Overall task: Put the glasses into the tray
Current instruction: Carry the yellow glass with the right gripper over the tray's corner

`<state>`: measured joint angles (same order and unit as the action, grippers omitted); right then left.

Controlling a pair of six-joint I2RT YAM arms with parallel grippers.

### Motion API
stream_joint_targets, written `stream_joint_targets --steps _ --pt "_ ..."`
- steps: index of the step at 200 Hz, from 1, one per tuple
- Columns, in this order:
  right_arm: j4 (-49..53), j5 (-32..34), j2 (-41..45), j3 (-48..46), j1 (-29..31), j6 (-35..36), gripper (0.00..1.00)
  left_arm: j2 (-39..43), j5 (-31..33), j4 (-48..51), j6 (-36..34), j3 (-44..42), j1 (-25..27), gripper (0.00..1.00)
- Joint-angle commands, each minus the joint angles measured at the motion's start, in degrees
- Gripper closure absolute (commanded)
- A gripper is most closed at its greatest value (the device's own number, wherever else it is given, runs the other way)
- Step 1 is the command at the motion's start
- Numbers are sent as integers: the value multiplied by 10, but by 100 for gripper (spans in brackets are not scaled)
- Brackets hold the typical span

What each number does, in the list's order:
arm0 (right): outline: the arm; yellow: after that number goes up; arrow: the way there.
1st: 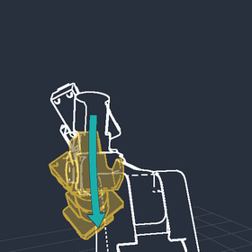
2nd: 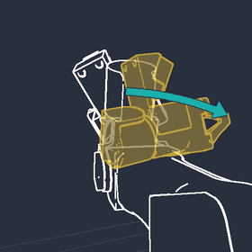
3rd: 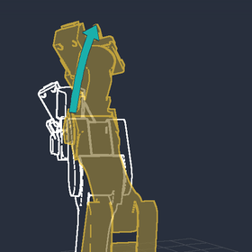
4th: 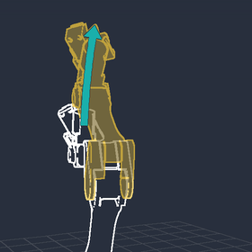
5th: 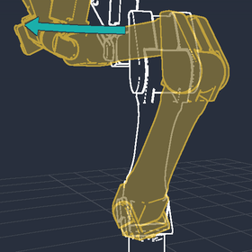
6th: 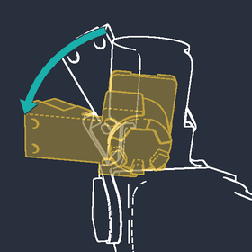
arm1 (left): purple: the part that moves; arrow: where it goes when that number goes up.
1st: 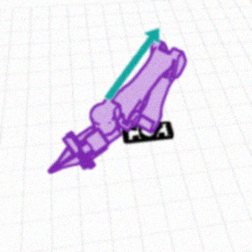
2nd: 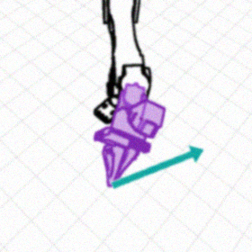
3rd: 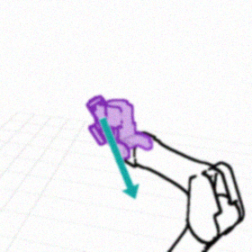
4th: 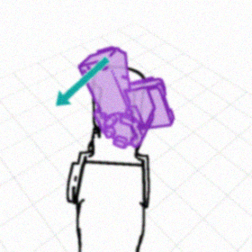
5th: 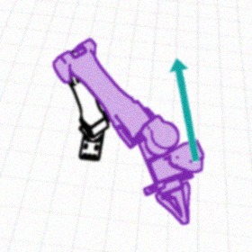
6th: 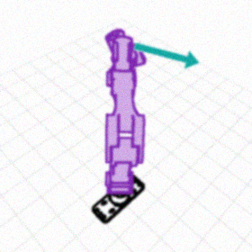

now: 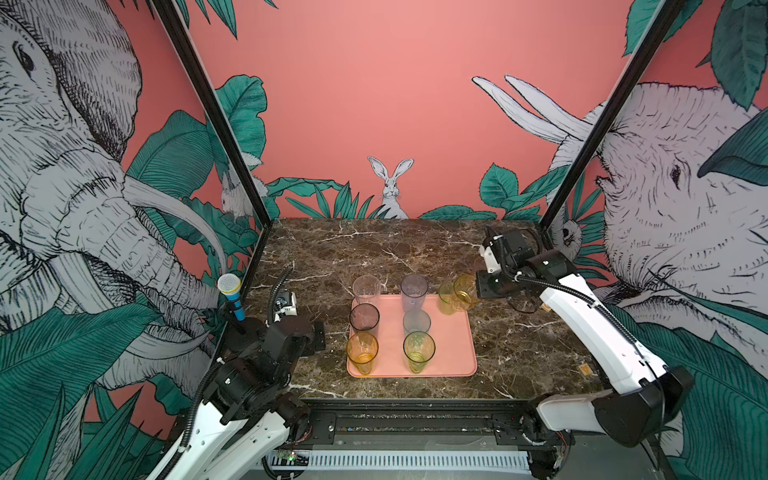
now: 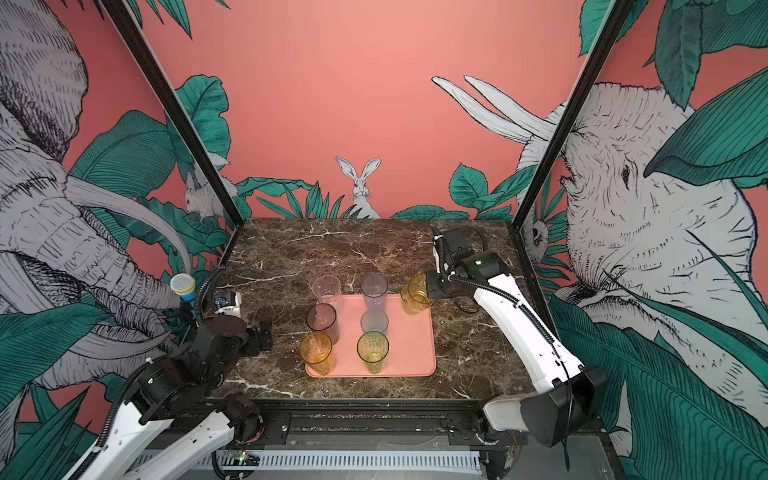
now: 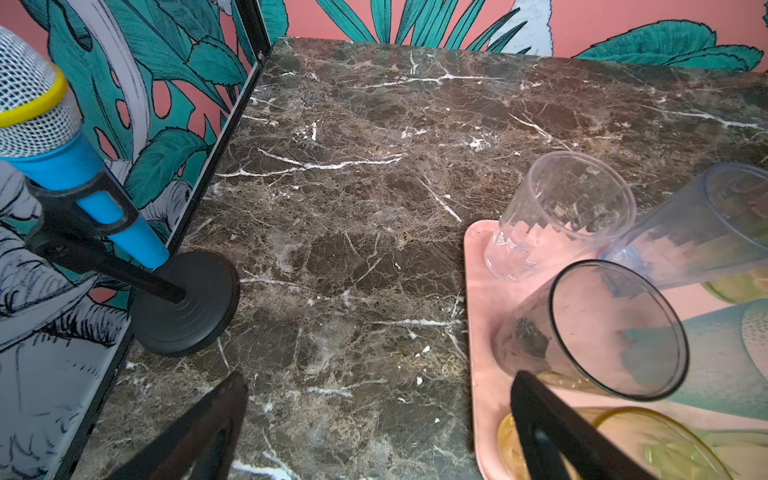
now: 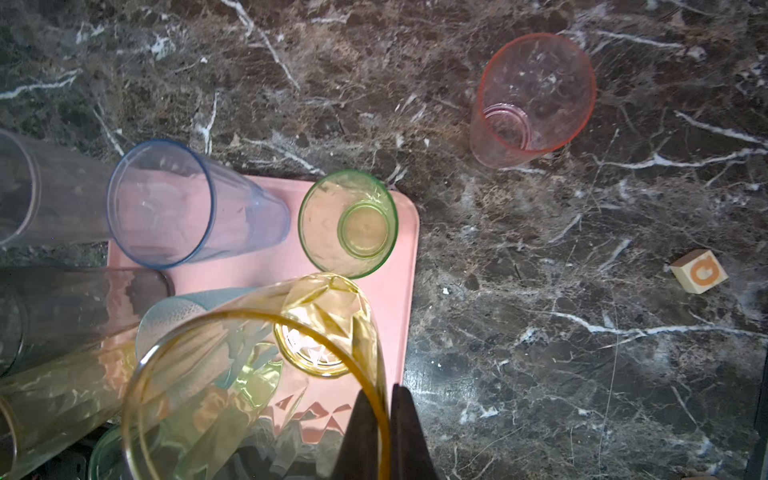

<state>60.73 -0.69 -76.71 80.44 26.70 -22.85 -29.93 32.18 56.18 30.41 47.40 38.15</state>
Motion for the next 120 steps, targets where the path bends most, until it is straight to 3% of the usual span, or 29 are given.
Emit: stream_joint_targets --steps 1,120 --pt "-2 15 30 -21 18 -22 100 2 7 -4 -1 -8 -2 1" --pt "-62 30 79 -146 52 -39 100 -4 4 -7 -1 -10 -2 1"
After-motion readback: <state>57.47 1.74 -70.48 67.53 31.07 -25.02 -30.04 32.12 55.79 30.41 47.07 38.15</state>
